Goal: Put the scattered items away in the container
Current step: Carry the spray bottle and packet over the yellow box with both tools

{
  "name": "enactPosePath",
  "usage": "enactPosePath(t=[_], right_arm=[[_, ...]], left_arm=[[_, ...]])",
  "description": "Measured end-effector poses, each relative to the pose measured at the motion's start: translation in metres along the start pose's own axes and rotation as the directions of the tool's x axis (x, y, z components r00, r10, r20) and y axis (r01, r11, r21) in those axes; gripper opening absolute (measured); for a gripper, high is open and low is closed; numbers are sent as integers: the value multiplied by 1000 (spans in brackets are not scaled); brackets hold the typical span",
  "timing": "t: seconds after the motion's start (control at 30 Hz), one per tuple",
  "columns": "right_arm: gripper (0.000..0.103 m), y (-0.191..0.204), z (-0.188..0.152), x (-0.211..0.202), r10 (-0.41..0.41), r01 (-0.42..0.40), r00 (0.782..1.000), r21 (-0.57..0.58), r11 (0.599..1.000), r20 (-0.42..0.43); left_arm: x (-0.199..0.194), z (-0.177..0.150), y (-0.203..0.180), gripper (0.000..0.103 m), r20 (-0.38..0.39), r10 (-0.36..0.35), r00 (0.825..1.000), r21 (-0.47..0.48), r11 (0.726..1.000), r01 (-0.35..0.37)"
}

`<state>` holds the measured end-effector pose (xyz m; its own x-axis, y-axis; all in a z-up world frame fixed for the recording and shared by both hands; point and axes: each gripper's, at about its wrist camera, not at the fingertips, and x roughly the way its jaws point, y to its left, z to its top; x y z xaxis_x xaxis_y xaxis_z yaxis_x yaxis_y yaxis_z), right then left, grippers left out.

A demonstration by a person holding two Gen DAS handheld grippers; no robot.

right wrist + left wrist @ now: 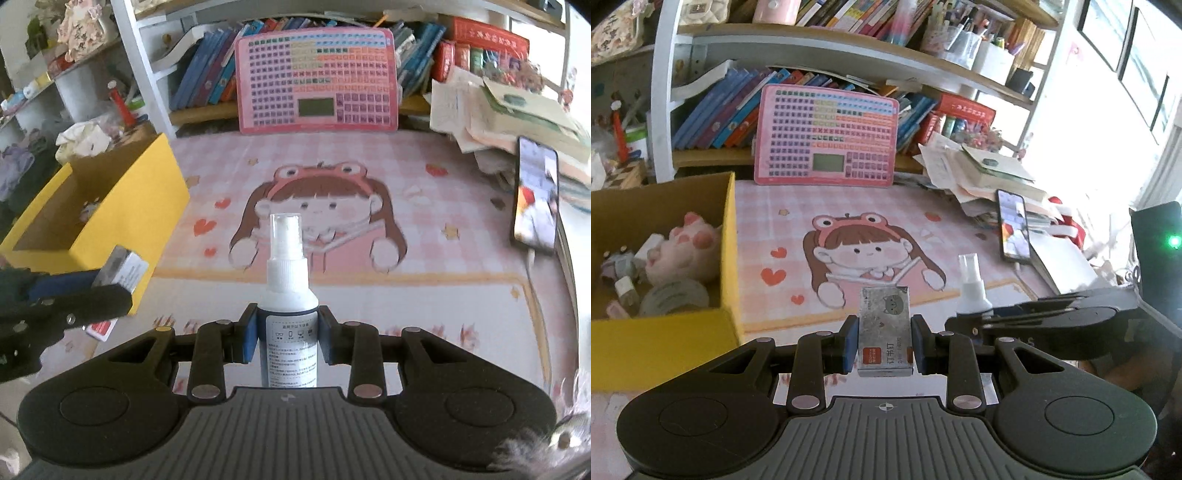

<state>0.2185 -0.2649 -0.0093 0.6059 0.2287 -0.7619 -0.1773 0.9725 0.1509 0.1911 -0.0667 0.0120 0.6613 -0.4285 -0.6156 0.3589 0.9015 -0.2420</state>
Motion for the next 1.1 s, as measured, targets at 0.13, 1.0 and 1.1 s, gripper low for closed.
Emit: enactPosePath(t=[0.13, 1.0, 1.1], right_arm=[[31, 23, -19, -12, 4, -4, 1000, 7, 1000, -11], [31, 141, -97, -75, 93, -92, 996, -64, 994, 5], [31, 152, -96, -79, 106, -105, 994, -98, 990, 6]], left_arm=[[-20, -15, 11, 28, -11, -20, 1000, -5, 1000, 20], [-123, -77, 66, 28, -23, 25, 999, -48, 999, -26], [-128, -80, 72, 28, -23, 38, 999, -47, 998, -39]])
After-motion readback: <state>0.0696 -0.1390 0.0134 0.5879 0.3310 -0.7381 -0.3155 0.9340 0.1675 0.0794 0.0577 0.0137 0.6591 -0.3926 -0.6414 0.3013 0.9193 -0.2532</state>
